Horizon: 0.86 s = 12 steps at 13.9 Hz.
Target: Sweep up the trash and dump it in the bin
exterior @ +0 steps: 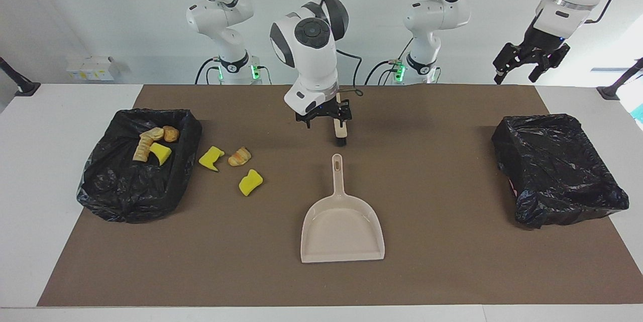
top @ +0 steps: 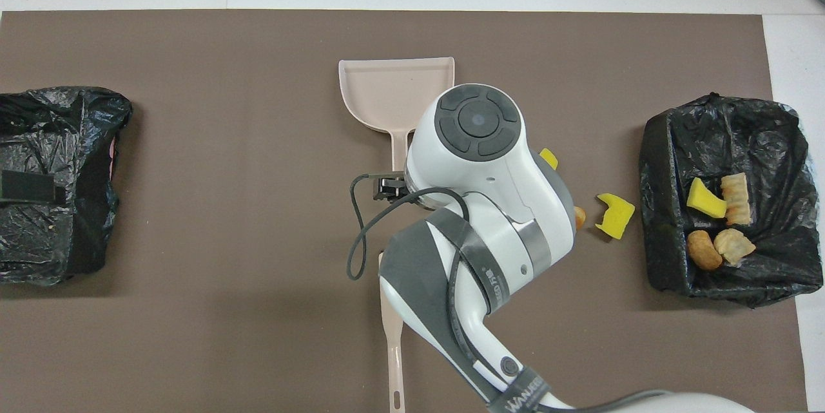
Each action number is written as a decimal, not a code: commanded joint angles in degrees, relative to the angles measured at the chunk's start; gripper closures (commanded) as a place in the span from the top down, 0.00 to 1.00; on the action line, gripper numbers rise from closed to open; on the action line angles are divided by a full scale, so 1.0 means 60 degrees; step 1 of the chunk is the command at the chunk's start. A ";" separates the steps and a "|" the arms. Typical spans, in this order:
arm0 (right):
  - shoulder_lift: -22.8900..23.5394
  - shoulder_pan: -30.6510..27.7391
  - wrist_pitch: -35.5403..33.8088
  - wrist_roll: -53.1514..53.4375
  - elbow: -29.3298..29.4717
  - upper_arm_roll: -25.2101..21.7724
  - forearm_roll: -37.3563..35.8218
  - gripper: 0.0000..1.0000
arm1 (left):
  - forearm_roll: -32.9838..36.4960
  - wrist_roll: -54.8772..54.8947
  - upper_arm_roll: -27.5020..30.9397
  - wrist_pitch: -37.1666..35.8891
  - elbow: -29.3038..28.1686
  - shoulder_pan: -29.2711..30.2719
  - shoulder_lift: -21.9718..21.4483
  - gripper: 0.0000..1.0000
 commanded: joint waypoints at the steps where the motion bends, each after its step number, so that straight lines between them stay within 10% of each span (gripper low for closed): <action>1: -0.1004 0.0534 0.0261 0.0917 -0.1513 0.0003 0.0213 1.00 | 0.0153 -0.0742 -0.0090 0.0466 -0.0204 -0.0090 0.0040 1.00; 12: -0.2310 0.2981 0.2997 0.1960 -0.5807 0.0032 0.1692 1.00 | 0.0183 -0.4862 -0.0119 0.4466 0.0278 -0.2753 0.2937 1.00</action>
